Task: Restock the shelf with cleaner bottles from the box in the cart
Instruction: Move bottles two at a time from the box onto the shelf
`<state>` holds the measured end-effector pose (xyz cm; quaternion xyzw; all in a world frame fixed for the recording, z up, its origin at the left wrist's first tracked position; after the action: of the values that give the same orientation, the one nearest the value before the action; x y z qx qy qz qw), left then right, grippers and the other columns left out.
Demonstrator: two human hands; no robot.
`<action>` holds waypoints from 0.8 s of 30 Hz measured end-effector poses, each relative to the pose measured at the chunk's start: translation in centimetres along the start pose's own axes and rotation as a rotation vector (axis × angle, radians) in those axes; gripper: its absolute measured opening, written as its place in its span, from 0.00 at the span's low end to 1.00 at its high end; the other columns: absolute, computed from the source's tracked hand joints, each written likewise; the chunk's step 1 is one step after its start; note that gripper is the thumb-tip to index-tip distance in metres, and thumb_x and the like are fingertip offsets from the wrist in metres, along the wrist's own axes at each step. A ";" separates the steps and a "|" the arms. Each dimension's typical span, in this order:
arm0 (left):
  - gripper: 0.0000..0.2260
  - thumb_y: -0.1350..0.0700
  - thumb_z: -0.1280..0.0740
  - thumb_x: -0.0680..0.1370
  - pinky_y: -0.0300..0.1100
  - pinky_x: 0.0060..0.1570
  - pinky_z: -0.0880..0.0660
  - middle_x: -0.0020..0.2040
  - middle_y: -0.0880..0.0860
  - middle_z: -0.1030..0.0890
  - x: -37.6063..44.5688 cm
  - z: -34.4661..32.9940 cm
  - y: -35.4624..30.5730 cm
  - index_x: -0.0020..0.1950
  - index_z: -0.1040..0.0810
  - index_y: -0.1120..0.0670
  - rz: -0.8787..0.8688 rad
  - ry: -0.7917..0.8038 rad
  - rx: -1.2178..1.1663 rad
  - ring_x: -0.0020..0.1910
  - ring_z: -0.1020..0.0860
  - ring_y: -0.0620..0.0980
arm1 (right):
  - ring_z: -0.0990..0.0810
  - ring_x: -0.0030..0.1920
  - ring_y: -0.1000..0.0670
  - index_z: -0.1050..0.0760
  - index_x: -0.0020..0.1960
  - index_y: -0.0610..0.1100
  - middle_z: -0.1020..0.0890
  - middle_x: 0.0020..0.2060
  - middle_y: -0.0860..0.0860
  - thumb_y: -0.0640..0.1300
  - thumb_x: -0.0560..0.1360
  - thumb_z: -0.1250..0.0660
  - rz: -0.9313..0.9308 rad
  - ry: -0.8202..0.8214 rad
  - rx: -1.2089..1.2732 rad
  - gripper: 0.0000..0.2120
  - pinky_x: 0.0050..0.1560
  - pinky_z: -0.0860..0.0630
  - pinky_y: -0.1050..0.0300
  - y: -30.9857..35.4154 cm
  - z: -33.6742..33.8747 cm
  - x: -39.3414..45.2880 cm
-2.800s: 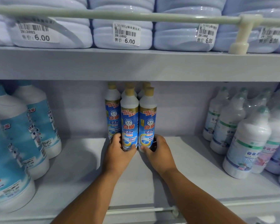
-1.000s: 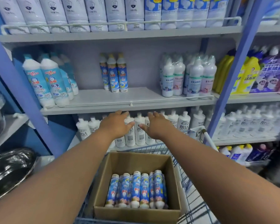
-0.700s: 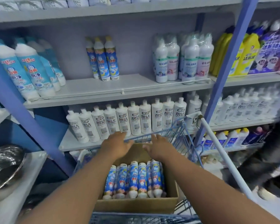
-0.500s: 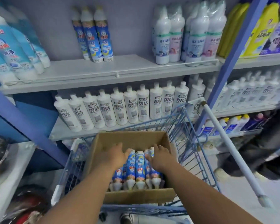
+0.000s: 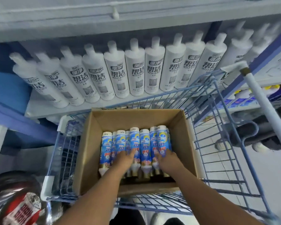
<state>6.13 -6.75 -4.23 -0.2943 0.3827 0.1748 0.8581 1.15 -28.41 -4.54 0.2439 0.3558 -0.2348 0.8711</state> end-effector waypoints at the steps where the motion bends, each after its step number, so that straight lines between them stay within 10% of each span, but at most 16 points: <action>1: 0.30 0.36 0.47 0.81 0.46 0.56 0.29 0.65 0.57 0.22 0.8 -0.9 0.5 0.69 0.26 0.57 0.031 0.031 -0.037 0.62 0.24 0.56 | 0.29 0.67 0.36 0.42 0.77 0.45 0.32 0.70 0.36 0.62 0.81 0.49 -0.026 0.012 -0.021 0.31 0.63 0.28 0.46 -0.4 -0.4 0.6; 6: 0.29 0.38 0.44 0.81 0.46 0.62 0.31 0.73 0.58 0.30 3.8 -4.6 3.6 0.76 0.34 0.56 0.208 0.067 -0.164 0.69 0.30 0.57 | 0.35 0.72 0.33 0.52 0.80 0.42 0.35 0.72 0.33 0.49 0.85 0.50 -0.118 0.070 0.056 0.26 0.69 0.33 0.42 -2.4 -2.3 3.1; 12: 0.37 0.35 0.33 0.74 0.56 0.67 0.30 0.70 0.57 0.28 5.0 -8.0 5.5 0.75 0.33 0.55 0.354 0.112 -0.489 0.66 0.28 0.59 | 0.24 0.65 0.40 0.27 0.66 0.35 0.23 0.65 0.40 0.56 0.80 0.37 -0.367 0.097 0.481 0.26 0.66 0.27 0.49 -5.4 -4.5 2.9; 19: 0.30 0.43 0.28 0.75 0.59 0.64 0.27 0.71 0.53 0.28 5.2 -8.1 5.3 0.73 0.33 0.50 0.318 0.147 -0.529 0.67 0.29 0.58 | 0.21 0.52 0.47 0.38 0.72 0.42 0.20 0.57 0.47 0.44 0.72 0.23 -0.367 0.050 0.852 0.35 0.48 0.26 0.55 -5.6 -4.7 3.4; 24: 0.30 0.41 0.29 0.75 0.55 0.60 0.25 0.67 0.53 0.25 3.4 -6.6 3.7 0.72 0.32 0.50 0.253 0.144 -0.521 0.63 0.26 0.57 | 0.20 0.53 0.46 0.33 0.69 0.48 0.20 0.58 0.48 0.54 0.71 0.23 -0.343 0.154 0.914 0.32 0.40 0.22 0.54 -4.2 -4.3 2.6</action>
<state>2.71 -7.85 -11.69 -0.4664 0.4183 0.3516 0.6956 -1.80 -29.67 -10.22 0.5555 0.3146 -0.4881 0.5951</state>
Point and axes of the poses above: each hand's wrist, its own x-axis towards the middle knuckle, its own z-axis out of the back of the hand, y = z × x, the point moved 10 cm from there along x, towards the middle knuckle
